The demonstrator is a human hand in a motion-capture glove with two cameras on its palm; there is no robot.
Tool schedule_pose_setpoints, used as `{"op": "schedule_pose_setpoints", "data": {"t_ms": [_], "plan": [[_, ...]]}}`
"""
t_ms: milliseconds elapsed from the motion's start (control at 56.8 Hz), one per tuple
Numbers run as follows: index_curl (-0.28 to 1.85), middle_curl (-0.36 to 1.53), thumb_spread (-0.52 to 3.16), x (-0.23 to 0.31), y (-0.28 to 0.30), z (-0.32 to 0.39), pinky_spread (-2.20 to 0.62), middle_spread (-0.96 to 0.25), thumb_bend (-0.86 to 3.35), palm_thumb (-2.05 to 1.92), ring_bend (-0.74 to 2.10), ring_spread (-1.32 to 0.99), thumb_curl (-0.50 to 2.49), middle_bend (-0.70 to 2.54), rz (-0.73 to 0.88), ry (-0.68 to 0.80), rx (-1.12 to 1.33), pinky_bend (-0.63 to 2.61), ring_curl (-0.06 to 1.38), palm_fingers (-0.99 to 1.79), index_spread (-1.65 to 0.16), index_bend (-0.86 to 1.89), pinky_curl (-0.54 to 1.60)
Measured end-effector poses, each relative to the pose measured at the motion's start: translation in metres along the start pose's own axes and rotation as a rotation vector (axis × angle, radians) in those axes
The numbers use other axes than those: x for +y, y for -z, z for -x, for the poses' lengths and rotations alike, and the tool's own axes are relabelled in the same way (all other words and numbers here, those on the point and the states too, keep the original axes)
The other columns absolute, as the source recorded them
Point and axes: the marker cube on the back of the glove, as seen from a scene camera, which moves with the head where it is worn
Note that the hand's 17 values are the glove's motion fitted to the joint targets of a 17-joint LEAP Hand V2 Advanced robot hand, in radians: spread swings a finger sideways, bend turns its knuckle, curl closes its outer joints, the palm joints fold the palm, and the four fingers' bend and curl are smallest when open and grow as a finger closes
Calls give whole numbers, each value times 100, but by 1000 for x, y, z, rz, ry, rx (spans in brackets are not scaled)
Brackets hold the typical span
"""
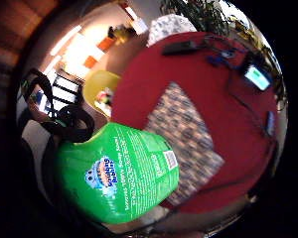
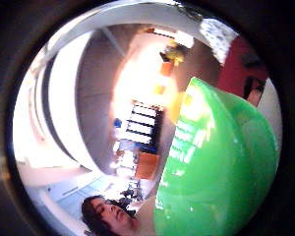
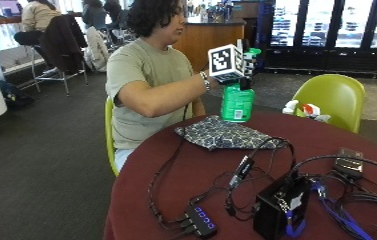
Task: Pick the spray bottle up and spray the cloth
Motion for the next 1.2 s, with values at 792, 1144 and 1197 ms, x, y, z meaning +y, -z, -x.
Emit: {"op": "schedule_pose_setpoints", "data": {"t_ms": [792,1144,1197], "plan": [[59,51,44,-76,-99,-53,-26,-17,-6,81,58,-18,81,54,69,-8,-5,46,46,127,-28,30,39],[41,38,90,-12,-8,-64,12,-6,-5,37,28,-10,51,18,314,-16,768,36,37,43,-37,11,37],[39,37,92,2,11,-57,16,-7,-5,35,25,-10,48,17,284,-33,834,34,35,38,-40,14,36]]}}
